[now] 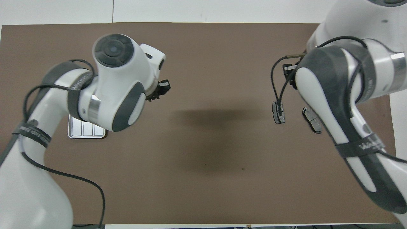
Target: Place bearing gear from tray to pile
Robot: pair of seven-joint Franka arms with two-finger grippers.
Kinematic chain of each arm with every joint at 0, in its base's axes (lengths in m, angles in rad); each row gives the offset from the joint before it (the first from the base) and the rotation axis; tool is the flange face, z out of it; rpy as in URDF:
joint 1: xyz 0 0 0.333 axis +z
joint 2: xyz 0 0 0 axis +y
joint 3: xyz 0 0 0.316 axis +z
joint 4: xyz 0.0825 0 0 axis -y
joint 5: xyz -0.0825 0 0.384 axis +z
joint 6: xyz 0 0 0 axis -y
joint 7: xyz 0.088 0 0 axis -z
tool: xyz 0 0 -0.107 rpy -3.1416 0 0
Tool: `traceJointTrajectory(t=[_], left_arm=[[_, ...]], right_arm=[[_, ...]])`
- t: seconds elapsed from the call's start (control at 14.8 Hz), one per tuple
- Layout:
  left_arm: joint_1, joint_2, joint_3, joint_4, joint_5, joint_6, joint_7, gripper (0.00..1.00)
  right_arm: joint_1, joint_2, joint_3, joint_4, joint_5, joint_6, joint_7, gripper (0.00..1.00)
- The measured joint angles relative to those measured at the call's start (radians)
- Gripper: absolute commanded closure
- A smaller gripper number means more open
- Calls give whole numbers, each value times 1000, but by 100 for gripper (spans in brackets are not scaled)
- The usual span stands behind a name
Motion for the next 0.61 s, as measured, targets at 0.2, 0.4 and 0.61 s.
traceJointTrajectory(t=[0.2, 0.4, 0.61], left_arm=[[-76, 21, 2, -33, 2, 47, -82, 100], [-82, 72, 2, -55, 2, 173, -121, 100], [-102, 120, 1, -60, -6, 263, -137, 100]], right_arm=[[-133, 21, 0, -94, 1, 157, -226, 100], [-158, 46, 3, -218, 1, 346, -265, 100], [-147, 68, 10, -331, 1, 533, -265, 100]])
